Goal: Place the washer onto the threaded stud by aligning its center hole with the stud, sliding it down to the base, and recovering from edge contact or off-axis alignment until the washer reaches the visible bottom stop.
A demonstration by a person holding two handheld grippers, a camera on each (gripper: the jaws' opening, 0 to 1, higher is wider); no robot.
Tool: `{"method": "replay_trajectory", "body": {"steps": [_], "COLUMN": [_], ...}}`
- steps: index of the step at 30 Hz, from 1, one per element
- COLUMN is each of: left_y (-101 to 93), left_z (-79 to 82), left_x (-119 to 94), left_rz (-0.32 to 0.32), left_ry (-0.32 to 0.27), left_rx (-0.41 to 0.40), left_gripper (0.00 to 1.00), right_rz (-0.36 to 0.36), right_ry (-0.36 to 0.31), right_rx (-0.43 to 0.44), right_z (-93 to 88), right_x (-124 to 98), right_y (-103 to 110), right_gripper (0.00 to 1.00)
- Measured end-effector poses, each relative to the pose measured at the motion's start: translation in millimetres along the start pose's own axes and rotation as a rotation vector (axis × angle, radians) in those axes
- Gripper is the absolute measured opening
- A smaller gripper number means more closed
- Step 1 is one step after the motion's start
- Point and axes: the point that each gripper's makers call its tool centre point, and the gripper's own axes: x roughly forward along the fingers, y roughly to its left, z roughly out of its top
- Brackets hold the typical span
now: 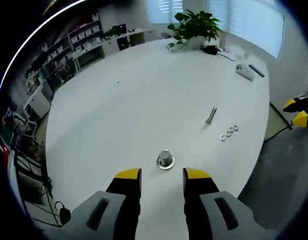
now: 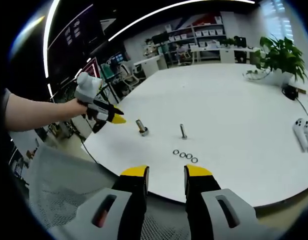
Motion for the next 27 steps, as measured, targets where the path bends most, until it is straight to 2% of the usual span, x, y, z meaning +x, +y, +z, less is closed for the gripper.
{"method": "replay_trajectory", "body": {"steps": [6, 13, 15, 19, 27], "left_y": [-11.4, -10.4, -6.9, -4.1, -7.2], "left_z": [0.3, -10.7, -16.5, -20.4, -41.3], "left_x": [-31.9, -68.5, -77.4, -102.4, -137.2], "left_rz": [0.008, 0.019, 0.025, 0.028, 0.067], "left_ry": [-0.101, -0.199, -0.216, -0.304, -0.345], "left_rx": [-0.053, -0.123, -0.165, -0.261, -0.286], "left_gripper": [0.33, 0.34, 0.35, 0.36, 0.37], "right_rz": [0.001, -0.006, -0.006, -0.007, -0.013], "right_ry": [0.003, 0.006, 0.007, 0.012, 0.022], "right_rx": [-0.006, -0.003, -0.006, -0.009, -0.016], "right_z": [-0.1, -0.9, -0.9, -1.6, -3.1], "right_x": [0.3, -0.2, -0.4, -0.5, 0.0], "right_y": [0.6, -0.2, 0.2, 0.6, -0.6], "right_gripper": [0.31, 0.31, 0.31, 0.31, 0.31]}}
